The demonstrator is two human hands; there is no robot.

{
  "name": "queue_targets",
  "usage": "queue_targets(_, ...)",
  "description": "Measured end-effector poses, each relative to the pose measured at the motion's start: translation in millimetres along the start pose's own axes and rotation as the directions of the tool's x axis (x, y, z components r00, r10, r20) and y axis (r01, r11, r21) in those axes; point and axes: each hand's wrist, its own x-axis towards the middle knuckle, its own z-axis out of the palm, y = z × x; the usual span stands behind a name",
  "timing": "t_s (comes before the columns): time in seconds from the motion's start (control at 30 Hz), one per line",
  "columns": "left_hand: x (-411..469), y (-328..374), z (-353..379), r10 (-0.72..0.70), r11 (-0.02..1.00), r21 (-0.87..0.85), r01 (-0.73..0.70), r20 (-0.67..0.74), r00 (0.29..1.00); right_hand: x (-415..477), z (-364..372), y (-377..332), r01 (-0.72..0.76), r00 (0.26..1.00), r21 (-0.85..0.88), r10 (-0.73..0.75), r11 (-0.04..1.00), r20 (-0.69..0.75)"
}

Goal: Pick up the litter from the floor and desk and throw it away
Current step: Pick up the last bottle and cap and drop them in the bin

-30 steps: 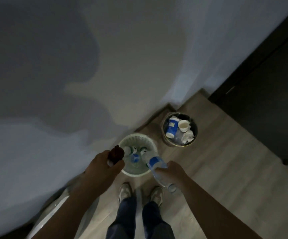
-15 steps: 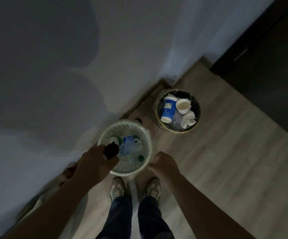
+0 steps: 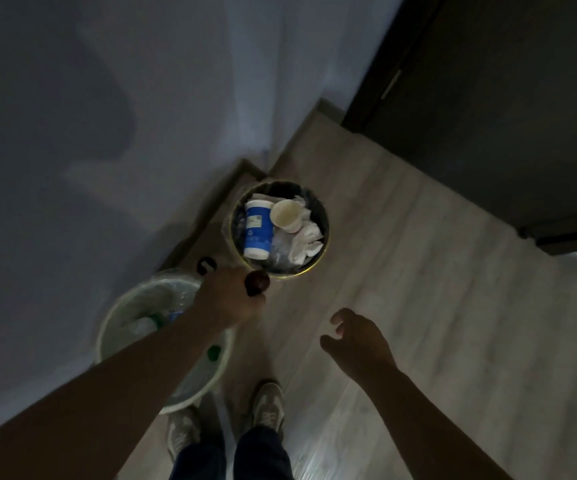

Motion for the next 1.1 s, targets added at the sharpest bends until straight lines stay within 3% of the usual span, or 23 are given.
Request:
queue_targets(0.27, 121, 50, 72, 0.189, 0.973, 0.159, -0.167, -0.130, 0.973, 57, 10, 61, 0.006, 0.996, 0.110, 0.003, 0.994, -0.088)
queue_targets(0.5, 186, 47, 126, 0.216, 0.943, 0.290, -0.162, -0.166, 0.962, 93, 49, 106, -0.018, 0.995, 0.150, 0.032, 0.989, -0.093)
queue_targets(0.6, 201, 41, 144, 0.236, 0.951, 0.241, -0.192, -0.172, 0.956, 105, 61, 116, -0.038, 0.993, 0.164, 0.055, 0.986, -0.100)
queue_targets(0.87, 180, 37, 119, 0.328, 0.931, 0.210, -0.297, -0.134, 0.935, 90, 62, 89, -0.065, 0.993, 0.204, 0.084, 0.977, -0.087)
queue_targets(1.1, 97, 22, 41, 0.320, 0.906, 0.271, -0.327, 0.069, 0.945, 41, 20, 39, -0.004, 0.993, 0.107, 0.017, 0.994, -0.120)
